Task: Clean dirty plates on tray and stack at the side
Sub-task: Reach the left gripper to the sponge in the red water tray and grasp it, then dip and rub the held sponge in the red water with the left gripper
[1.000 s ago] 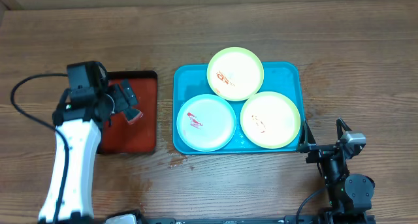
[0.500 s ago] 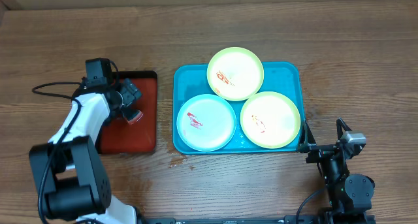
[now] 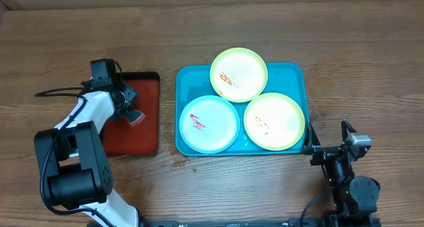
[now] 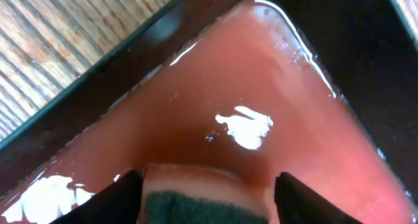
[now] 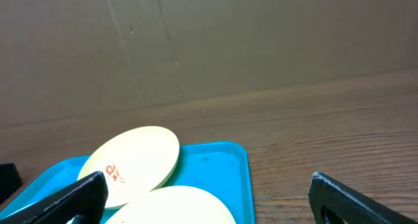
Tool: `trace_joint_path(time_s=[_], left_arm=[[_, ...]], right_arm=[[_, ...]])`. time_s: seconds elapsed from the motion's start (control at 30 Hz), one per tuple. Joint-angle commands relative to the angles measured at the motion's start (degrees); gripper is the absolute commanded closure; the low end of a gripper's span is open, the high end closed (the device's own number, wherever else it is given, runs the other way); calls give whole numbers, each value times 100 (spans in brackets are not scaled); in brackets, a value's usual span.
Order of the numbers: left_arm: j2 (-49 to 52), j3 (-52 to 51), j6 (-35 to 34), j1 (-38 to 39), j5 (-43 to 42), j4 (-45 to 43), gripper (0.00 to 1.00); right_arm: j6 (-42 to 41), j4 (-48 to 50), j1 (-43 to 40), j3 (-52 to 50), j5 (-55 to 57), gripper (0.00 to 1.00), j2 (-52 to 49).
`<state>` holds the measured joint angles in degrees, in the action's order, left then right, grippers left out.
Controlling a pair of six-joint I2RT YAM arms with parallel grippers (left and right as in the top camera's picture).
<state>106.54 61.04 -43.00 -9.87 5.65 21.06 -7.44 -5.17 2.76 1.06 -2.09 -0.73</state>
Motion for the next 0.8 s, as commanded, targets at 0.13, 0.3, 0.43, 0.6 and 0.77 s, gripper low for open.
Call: trace_joint_path(time_s=[0.13, 0.3, 0.43, 0.6, 0.77], left_arm=[[184, 57, -221, -28, -37, 33, 75], [160, 72, 142, -33, -31, 90, 90], [127, 229, 337, -35, -280, 422, 30], [127, 396, 597, -35, -1172, 1165, 0], [131, 396, 629, -20, -1464, 1716, 11]], right_arm=[[20, 35, 44, -59, 52, 0, 57], [20, 35, 44, -59, 55, 0, 57], [20, 35, 44, -59, 52, 0, 57], [20, 35, 44, -59, 52, 0, 57], [20, 35, 44, -59, 52, 0, 57]])
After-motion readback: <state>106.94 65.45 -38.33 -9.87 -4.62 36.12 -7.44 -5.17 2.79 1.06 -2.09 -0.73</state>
